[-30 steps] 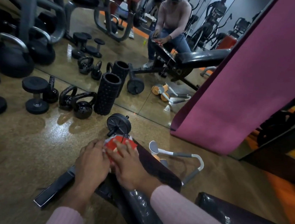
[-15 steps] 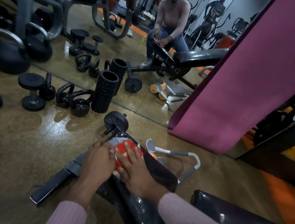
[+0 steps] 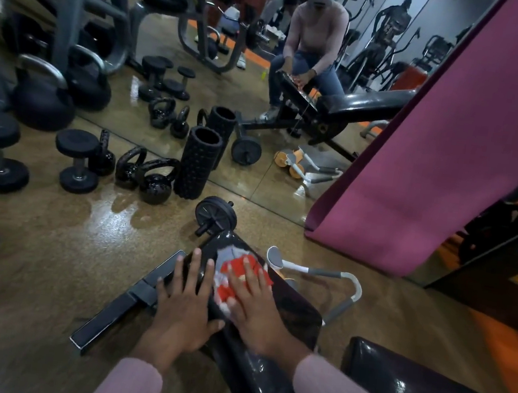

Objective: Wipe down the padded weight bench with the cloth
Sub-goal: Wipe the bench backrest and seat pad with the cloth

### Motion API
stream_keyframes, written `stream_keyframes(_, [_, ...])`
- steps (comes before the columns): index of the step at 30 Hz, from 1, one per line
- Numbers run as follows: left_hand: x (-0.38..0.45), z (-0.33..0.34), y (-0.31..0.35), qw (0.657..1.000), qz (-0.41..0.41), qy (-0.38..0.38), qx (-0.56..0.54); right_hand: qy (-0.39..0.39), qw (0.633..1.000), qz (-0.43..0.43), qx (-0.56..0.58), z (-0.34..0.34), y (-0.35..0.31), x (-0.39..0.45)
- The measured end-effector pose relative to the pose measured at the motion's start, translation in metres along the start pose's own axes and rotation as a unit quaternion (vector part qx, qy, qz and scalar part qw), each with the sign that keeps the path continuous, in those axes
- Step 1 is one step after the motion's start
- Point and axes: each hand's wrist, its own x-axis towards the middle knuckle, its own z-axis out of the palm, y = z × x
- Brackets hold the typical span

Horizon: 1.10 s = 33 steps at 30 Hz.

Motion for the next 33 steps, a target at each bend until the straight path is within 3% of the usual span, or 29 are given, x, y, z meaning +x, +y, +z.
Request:
stream_keyframes(2, [-0.003,-0.001,-0.002,1.0,0.0,-0.008,0.008,0.019,1.0,-0.021,-0.001,0.001,0.014,-0.037])
stream_keyframes(5, [-0.009,0.001,-0.009,1.0,0.006,-0.001,0.013,0.031,0.996,0.087,0.013,0.011,0.038,-0.037])
stream_keyframes(8, [-0.009,0.0,-0.015,1.0,-0.01,0.016,0.0,0.029,0.98,0.19,0.049,0.008,0.018,0.009])
stream_keyframes(10, [-0.008,-0.005,-0.017,0.999,-0.022,0.029,-0.023,0.017,0.985,0.17,0.038,0.002,-0.007,0.028])
stream_keyframes(13, [-0.005,-0.013,-0.012,0.997,-0.017,0.026,-0.076,0.002,0.998,0.059,0.007,-0.007,-0.038,0.005])
stream_keyframes(16, [-0.004,-0.015,-0.005,0.996,0.011,0.004,-0.093,-0.004,0.998,-0.047,-0.038,0.005,-0.02,-0.047])
stream_keyframes(20, [-0.011,-0.01,-0.005,0.996,0.034,0.013,-0.082,0.009,0.999,0.044,-0.009,0.012,0.02,-0.064])
stream_keyframes(24, [-0.01,-0.011,-0.005,0.992,0.041,0.029,-0.119,0.009,0.987,0.157,0.038,-0.008,-0.022,0.002])
stream_keyframes(30, [-0.004,-0.007,0.005,0.992,0.064,0.007,-0.109,-0.018,0.998,-0.018,-0.059,-0.001,-0.051,-0.024])
stream_keyframes(33, [-0.005,-0.005,0.005,0.994,0.071,-0.009,-0.082,0.01,1.0,0.008,-0.011,0.016,-0.027,-0.065])
